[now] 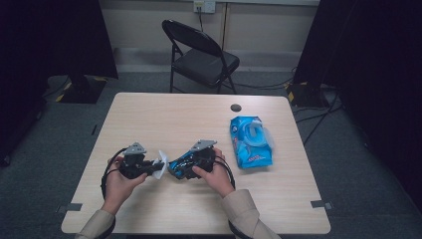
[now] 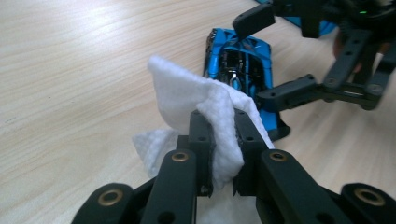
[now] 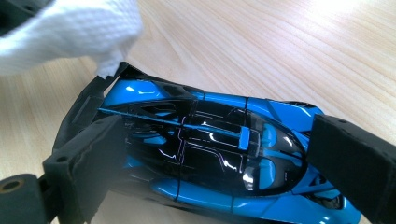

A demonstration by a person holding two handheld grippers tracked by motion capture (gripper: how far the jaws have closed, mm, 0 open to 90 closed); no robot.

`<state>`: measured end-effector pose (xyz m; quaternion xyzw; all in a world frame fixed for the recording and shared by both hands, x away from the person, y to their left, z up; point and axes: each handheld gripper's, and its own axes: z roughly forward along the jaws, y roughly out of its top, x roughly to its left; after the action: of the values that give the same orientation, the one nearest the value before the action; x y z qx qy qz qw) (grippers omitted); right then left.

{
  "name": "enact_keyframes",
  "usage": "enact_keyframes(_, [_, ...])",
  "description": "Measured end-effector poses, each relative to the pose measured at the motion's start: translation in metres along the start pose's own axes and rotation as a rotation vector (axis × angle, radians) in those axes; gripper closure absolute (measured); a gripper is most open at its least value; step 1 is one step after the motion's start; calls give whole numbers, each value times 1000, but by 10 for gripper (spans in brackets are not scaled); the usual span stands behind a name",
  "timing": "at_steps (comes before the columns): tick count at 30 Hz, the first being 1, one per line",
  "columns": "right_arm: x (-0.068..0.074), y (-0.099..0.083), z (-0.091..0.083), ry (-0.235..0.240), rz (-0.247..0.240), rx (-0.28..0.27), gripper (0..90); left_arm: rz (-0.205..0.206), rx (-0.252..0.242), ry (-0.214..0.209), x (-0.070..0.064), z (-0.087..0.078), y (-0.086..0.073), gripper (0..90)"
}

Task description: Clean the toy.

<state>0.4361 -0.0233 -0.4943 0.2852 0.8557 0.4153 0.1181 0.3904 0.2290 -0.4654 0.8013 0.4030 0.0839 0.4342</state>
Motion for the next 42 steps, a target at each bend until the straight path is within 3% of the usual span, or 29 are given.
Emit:
enact_keyframes(4, [0,0,0,0,-1,2,42,0,29,0,1,11,-3,805])
enact_keyframes(8, [-1,0,0,-1,-1,-1,42,-17,27,27,5,19,-5,798])
enact_keyframes(10, [0,0,0,0,-1,1,42,-8,41,63,7,20,-6,799])
enact_keyframes(13, [0,0,0,0,-1,-2,42,-10,49,69,7,24,-8,798])
enact_keyframes(14, [0,0,0,0,-1,-2,42,6,76,74,6,30,-10,798])
enact_keyframes(30, [-1,0,0,1,-2,-2,42,-2,99,37,0,34,-14,812])
enact_keyframes(42, [-1,0,0,1,-2,1,42,38,129,31,-10,30,-16,813])
